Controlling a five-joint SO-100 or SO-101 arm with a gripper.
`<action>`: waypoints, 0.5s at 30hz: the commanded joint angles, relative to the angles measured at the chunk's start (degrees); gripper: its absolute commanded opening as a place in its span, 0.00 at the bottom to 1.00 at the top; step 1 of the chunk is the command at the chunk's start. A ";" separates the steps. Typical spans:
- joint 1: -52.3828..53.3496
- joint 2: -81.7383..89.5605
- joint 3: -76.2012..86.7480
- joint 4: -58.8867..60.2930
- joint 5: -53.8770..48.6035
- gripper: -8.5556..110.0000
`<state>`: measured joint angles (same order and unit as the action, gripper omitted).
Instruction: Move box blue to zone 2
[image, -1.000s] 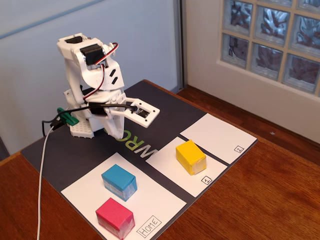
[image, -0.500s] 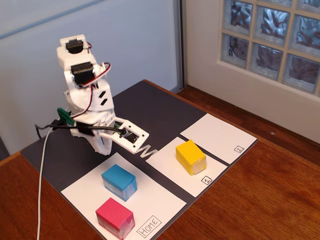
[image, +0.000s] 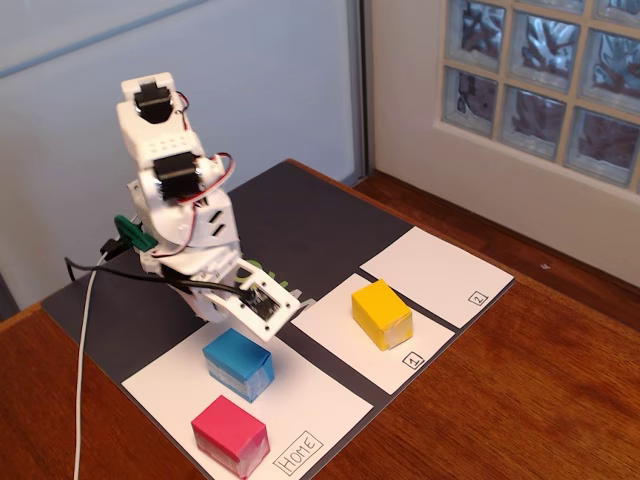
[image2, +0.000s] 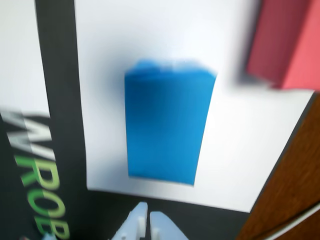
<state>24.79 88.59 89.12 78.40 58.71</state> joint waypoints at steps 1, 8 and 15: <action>-1.93 -0.35 -2.02 -1.76 3.52 0.07; -4.57 -3.43 -2.29 -4.31 3.87 0.07; -4.66 -5.63 -2.29 -4.39 -1.76 0.07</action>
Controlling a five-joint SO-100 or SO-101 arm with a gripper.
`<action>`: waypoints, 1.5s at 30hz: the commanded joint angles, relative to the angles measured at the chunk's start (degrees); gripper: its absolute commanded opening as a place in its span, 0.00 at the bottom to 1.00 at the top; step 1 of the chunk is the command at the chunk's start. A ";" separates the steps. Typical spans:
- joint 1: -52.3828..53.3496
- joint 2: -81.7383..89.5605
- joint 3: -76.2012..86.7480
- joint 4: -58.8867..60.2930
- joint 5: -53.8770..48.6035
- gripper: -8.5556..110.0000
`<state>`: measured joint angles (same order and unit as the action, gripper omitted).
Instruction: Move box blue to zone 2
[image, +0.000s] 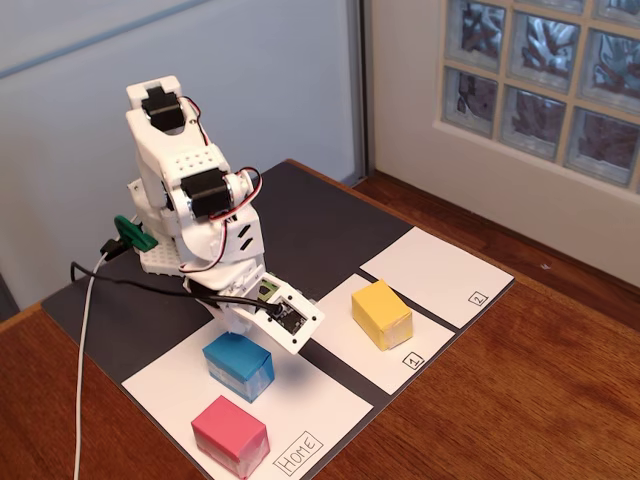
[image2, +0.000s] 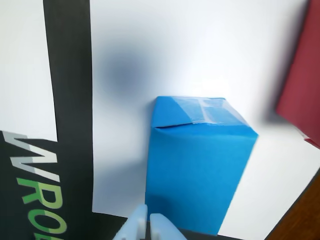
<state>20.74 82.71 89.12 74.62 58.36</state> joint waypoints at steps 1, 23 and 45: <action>-0.62 0.18 -2.29 -0.70 -1.67 0.07; -3.96 0.70 -0.79 -2.02 -0.09 0.45; -5.36 -7.29 5.19 -11.07 2.46 0.47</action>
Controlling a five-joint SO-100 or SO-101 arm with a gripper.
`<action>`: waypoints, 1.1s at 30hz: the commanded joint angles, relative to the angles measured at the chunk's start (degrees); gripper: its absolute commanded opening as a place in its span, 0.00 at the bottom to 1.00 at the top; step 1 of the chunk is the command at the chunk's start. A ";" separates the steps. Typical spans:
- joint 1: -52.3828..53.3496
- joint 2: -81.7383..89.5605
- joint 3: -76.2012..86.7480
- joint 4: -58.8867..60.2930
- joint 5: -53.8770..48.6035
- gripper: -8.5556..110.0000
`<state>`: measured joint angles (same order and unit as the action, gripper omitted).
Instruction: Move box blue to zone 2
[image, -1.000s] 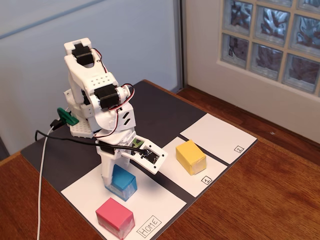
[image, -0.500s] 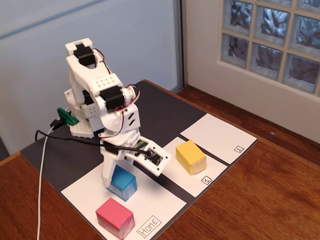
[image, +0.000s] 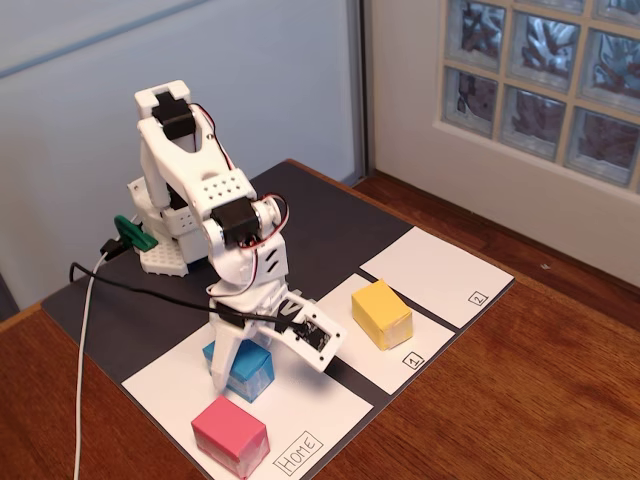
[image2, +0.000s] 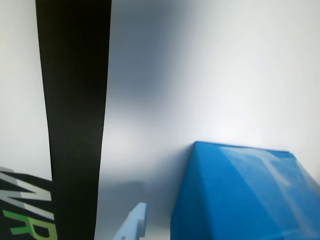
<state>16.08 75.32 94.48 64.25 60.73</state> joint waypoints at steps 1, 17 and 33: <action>-0.62 -0.35 -0.18 -0.97 -0.18 0.47; -0.70 -1.05 1.23 -0.26 -1.05 0.40; 1.05 1.49 2.72 0.09 -2.90 0.23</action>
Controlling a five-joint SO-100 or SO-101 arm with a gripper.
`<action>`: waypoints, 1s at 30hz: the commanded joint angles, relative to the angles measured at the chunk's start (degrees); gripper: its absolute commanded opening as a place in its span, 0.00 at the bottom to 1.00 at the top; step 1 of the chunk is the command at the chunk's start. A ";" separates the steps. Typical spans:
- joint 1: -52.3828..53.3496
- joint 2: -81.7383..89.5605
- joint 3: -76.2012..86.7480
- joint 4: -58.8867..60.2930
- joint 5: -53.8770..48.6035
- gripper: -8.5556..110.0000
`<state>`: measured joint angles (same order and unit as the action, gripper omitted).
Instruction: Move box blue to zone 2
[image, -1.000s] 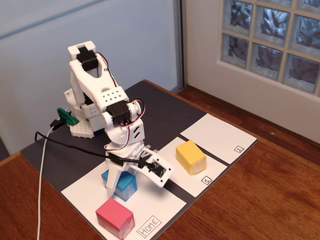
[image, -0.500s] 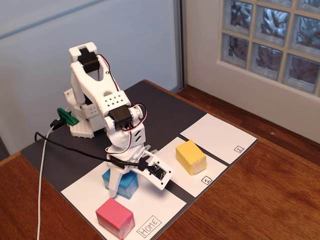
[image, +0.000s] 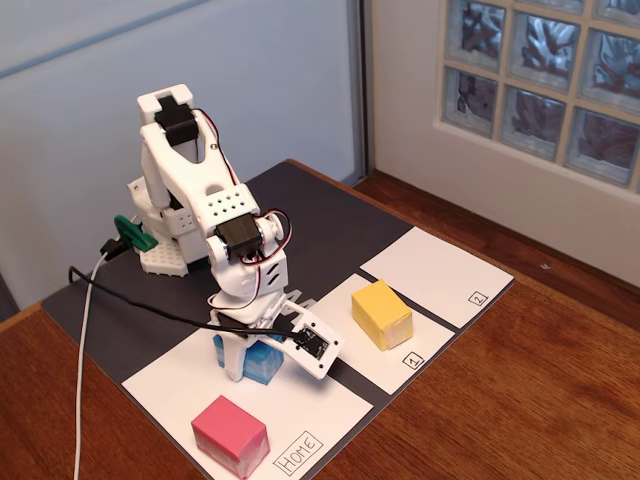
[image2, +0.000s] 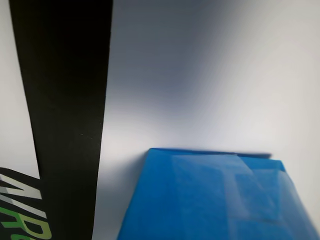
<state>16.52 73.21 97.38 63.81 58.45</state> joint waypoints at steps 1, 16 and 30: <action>0.70 3.96 -0.18 0.62 -0.70 0.22; 0.35 15.03 -1.14 7.47 -1.05 0.07; -6.59 30.50 -2.37 15.73 3.08 0.07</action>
<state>12.39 99.05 97.47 77.96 60.12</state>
